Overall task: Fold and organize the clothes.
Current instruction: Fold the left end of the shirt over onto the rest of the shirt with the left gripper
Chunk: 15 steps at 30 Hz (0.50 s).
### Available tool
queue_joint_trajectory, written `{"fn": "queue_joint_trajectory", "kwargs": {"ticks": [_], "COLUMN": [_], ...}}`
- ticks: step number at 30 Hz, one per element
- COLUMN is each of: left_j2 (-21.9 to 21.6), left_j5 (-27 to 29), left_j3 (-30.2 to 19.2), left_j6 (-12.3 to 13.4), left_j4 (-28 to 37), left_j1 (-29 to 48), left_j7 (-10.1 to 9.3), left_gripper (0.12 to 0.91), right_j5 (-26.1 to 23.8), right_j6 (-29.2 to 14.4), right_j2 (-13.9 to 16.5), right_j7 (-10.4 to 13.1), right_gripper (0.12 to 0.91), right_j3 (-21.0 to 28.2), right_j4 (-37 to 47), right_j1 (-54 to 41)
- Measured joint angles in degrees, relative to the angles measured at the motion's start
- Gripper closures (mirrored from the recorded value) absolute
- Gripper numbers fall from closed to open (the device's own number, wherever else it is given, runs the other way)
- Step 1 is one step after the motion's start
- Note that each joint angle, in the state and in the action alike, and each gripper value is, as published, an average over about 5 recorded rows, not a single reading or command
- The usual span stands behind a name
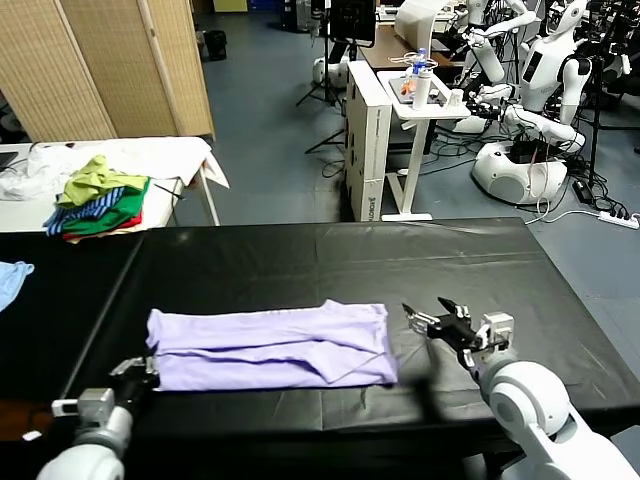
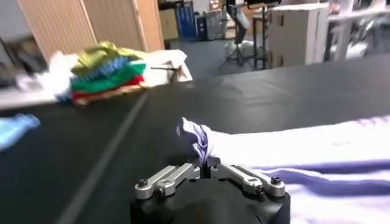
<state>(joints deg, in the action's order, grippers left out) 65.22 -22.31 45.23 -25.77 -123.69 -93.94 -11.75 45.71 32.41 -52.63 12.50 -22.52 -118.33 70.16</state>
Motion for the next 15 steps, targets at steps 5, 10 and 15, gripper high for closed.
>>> {"fn": "queue_joint_trajectory", "kwargs": {"ticks": [5,10,15], "left_j2": [4.2,8.4,11.4], "left_j5": [-7.1,-9.3,-9.1], "left_j3": [-5.9,-12.7,-18.5], "left_j6": [-1.5,-1.3,-0.7], "left_j4": [-5.8,-6.9,-5.4], "left_j1": [0.9,2.7,5.2], "left_j7": [-3.09,-3.76,-3.65], "left_gripper": [0.838,0.838,0.838], "right_j5": [0.0,-0.4,-1.7], "right_j6": [-0.4,-2.1,-3.5], "right_j2": [-0.7,-1.3,-1.3], "right_j7": [-0.4,-2.3,-3.7], "right_gripper": [0.118,0.118,0.118], "right_j3": [-1.4,-3.0,-4.7], "right_j4": [-0.6,-1.0,-1.1], "right_j1": [1.5,3.4,5.5]}}
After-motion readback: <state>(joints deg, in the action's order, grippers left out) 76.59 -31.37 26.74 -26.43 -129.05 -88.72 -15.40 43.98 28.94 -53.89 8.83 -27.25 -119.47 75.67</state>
